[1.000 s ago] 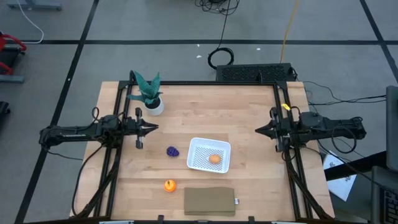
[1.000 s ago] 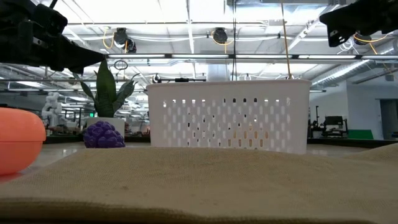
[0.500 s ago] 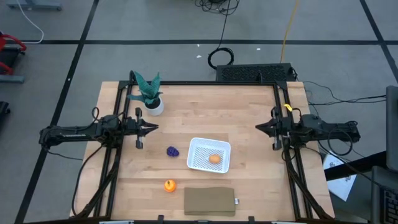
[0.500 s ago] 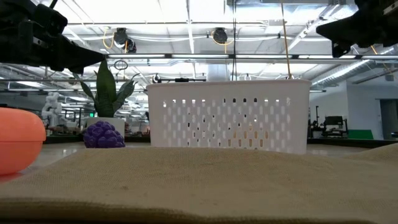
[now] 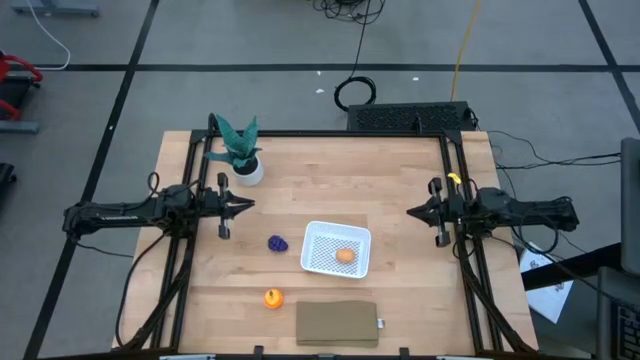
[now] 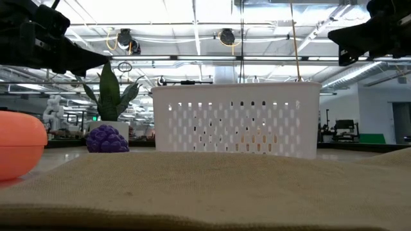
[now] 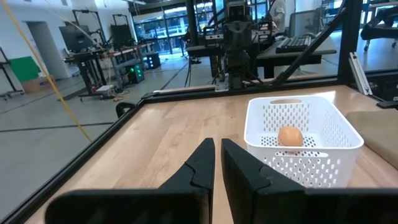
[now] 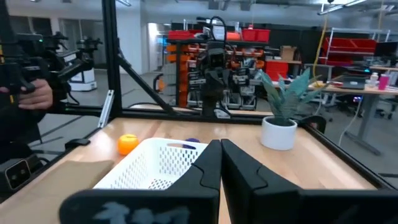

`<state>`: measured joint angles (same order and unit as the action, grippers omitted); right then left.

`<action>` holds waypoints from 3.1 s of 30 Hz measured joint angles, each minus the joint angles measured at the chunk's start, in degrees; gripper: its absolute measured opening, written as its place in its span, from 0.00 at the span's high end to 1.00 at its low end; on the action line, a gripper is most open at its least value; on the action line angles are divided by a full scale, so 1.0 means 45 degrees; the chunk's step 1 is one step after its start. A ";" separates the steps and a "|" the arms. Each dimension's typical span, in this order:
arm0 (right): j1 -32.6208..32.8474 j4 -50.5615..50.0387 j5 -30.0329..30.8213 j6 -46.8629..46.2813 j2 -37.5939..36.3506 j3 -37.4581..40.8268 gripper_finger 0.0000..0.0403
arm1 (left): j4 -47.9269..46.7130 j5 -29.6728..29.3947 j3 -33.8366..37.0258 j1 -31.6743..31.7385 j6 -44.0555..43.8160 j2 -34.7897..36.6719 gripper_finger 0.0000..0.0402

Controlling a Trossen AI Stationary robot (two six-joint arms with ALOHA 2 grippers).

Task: Pick and placing Produce into tupperware
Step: Put the grapes into the white basket

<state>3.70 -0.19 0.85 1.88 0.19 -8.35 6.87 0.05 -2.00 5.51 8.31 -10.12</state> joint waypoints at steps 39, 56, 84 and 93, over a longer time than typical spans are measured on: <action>0.0010 0.1941 -0.0542 0.1227 -0.0008 0.1376 1.00 | 0.1254 0.0006 -0.0277 -0.0013 -0.1009 -0.0002 0.92; 0.0010 0.3392 -0.0542 0.1547 -0.0005 0.1421 1.00 | -0.1465 -0.0174 -0.4988 -0.1458 -0.0893 -0.4062 0.92; 0.0010 0.3363 -0.0542 0.1406 -0.0005 0.1441 1.00 | -1.1703 -0.2293 -1.5270 -0.4531 -0.2086 -1.3326 0.92; 0.0010 0.3295 -0.0542 0.1401 0.0000 0.1445 1.00 | -1.3579 -0.2356 -1.6388 -0.4616 -0.2224 -1.4653 0.92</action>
<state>3.75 14.63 -1.58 8.19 0.19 -1.85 -54.24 -10.55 -75.75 -15.27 -1.70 -76.06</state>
